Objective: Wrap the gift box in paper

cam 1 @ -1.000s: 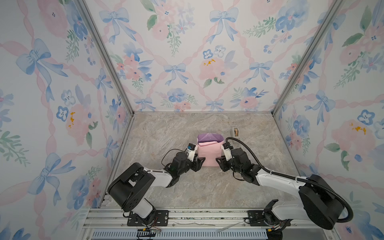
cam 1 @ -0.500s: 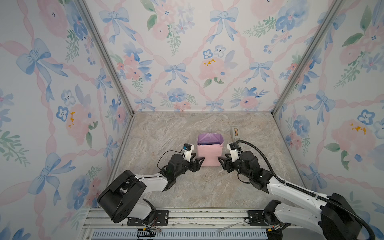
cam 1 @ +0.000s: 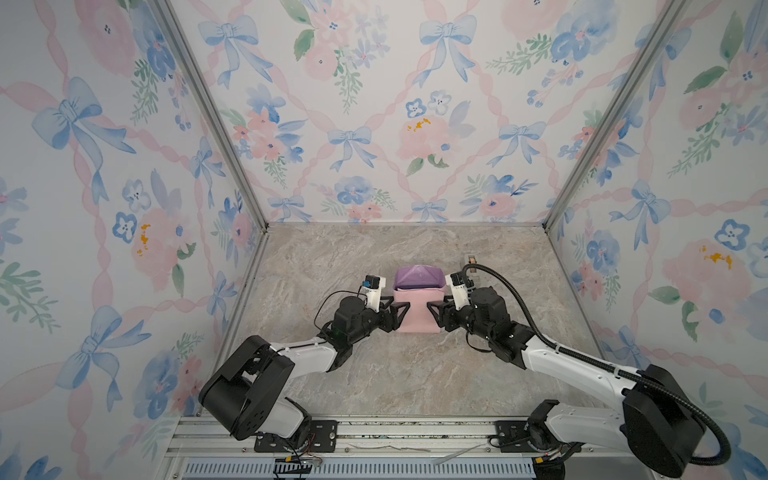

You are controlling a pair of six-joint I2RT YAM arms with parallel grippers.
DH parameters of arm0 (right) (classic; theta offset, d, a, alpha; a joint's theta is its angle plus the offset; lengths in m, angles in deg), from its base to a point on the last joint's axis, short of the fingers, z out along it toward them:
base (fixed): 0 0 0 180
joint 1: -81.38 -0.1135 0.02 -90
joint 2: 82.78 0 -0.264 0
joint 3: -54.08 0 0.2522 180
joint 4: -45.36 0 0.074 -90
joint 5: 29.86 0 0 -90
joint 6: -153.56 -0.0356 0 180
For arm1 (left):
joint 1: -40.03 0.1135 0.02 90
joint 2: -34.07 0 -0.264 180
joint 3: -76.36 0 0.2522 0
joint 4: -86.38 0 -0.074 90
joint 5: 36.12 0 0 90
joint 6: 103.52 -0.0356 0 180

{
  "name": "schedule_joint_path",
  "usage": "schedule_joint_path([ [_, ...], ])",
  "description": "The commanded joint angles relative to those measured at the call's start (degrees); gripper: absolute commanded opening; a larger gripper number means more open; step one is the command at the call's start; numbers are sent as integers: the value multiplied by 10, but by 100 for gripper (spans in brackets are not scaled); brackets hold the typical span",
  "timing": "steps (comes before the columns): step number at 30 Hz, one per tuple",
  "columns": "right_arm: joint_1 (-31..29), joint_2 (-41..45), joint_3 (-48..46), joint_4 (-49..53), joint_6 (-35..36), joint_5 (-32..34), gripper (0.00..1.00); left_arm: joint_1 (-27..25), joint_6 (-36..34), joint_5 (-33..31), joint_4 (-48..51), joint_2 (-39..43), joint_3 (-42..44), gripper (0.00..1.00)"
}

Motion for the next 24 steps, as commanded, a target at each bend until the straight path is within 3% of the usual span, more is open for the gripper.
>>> schedule_joint_path([
  [1,6,-12,28,-10,-9,4,62,5,8,17,-10,-8,-18,69],
  [24,12,-44,56,-12,-24,26,61,12,19,12,-10,-42,-47,66],
])
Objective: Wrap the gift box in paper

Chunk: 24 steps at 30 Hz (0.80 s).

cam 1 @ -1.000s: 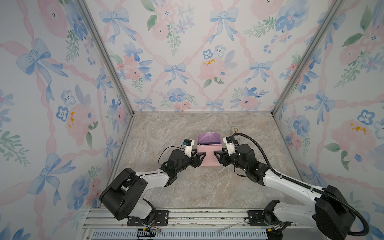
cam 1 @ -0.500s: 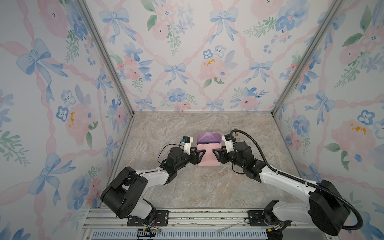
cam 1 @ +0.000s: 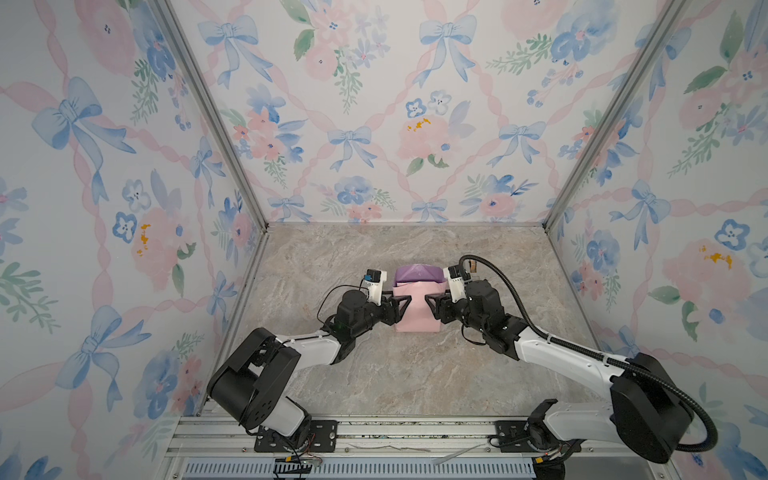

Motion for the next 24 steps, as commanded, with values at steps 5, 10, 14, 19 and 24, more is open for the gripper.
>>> schedule_joint_path([
  [5,8,-1,17,-13,-7,9,61,3,1,0,-8,-9,-11,66],
  [10,15,-6,16,-13,-13,13,61,3,5,-8,-7,-12,-11,66],
  [14,22,-14,17,-10,-21,17,61,4,6,-17,2,-12,-12,65],
  [19,25,-28,12,3,-25,33,61,5,7,-33,26,-5,-13,65],
  [24,25,-30,0,17,-31,58,60,7,7,-57,69,7,-17,65],
])
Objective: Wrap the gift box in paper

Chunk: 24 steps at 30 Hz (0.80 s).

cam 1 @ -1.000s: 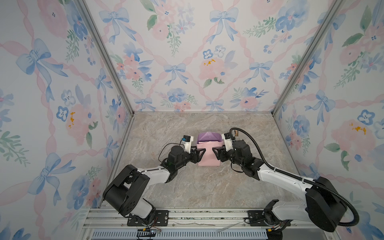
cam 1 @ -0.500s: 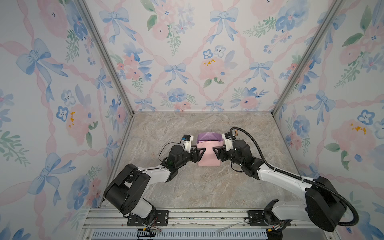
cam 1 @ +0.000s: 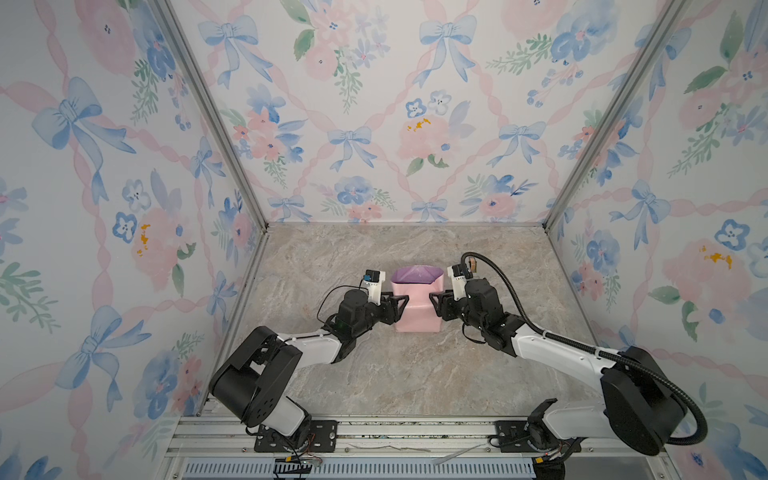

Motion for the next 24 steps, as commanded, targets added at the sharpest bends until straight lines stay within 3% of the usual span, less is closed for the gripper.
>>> schedule_joint_path([
  [1,5,-2,-4,20,-11,32,60,5,2,-30,53,17,-13,64],
  [10,-19,-4,-11,64,-13,66,60,-1,-6,-67,144,35,-24,63],
  [24,-51,10,-67,133,-84,131,60,-34,-7,-132,242,59,-11,63],
])
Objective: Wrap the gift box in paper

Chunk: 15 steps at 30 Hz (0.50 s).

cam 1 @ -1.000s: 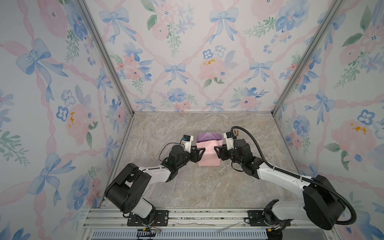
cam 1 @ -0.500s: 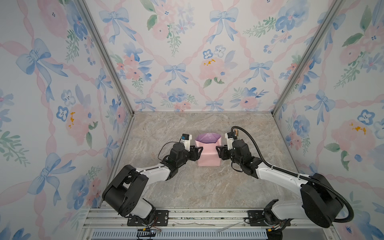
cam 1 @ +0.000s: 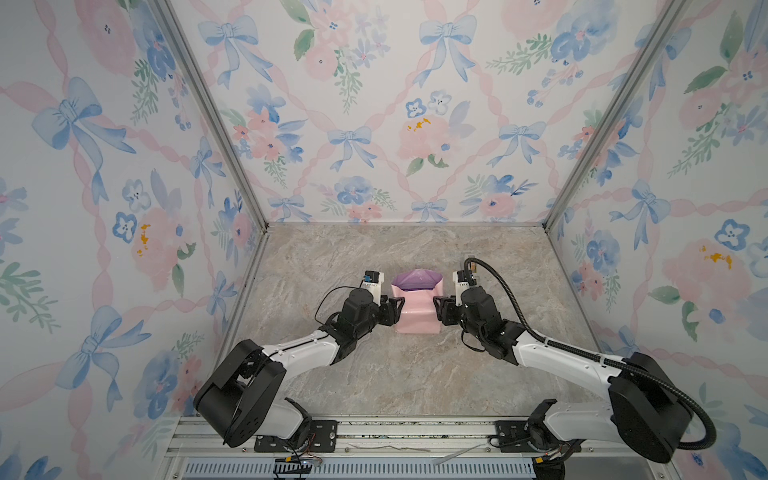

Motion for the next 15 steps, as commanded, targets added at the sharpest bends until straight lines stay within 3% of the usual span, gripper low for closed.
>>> schedule_joint_path([
  [1,-6,-15,-43,110,-18,33,60,-7,-6,-42,85,-2,16,63],
  [15,-9,-41,-54,124,-40,49,59,-25,-3,-64,124,-23,10,62],
])
